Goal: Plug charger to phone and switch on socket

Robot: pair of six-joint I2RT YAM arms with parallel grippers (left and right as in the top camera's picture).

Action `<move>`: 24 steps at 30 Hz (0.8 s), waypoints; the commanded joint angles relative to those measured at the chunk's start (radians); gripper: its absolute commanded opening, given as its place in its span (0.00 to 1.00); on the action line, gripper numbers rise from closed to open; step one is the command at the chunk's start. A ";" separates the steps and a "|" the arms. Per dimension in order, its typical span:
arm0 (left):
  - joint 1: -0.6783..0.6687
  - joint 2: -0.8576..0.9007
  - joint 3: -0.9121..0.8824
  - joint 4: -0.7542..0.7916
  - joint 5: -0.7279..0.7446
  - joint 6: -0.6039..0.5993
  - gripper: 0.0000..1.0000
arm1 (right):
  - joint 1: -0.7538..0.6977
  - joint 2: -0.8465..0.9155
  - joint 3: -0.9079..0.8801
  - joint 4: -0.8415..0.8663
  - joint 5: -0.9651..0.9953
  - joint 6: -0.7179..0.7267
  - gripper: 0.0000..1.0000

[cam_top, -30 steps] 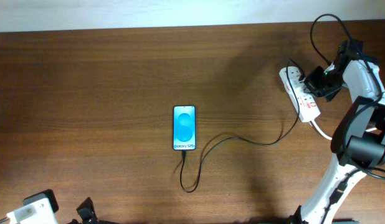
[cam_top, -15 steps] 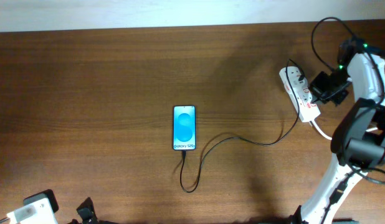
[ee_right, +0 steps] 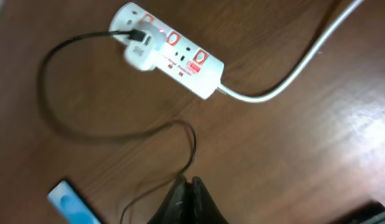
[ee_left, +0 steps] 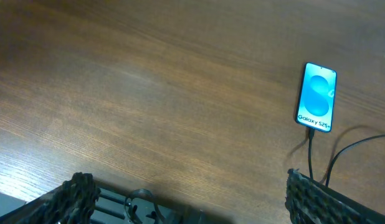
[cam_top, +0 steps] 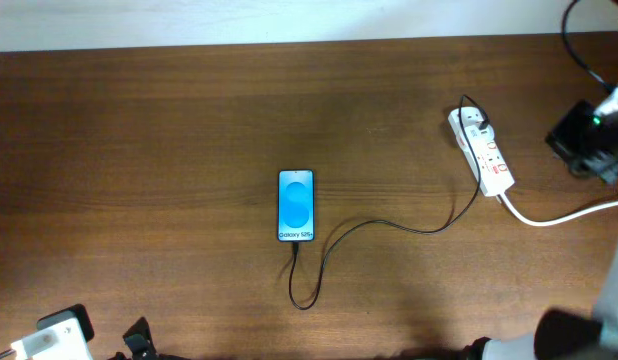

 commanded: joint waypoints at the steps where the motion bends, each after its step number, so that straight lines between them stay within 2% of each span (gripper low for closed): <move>1: 0.002 0.000 0.003 -0.001 -0.014 0.006 0.99 | 0.005 -0.128 0.013 -0.050 0.017 -0.068 0.04; 10: 0.002 0.000 0.003 -0.001 -0.014 0.006 0.99 | 0.005 -0.293 0.013 -0.188 0.017 -0.075 0.04; 16: 0.002 0.000 0.003 -0.001 -0.014 0.006 0.99 | 0.005 -0.378 -0.018 -0.188 -0.010 -0.123 0.04; 24: 0.002 0.000 0.003 -0.001 -0.014 0.006 0.99 | 0.005 -0.583 -0.256 -0.188 -0.014 -0.123 0.04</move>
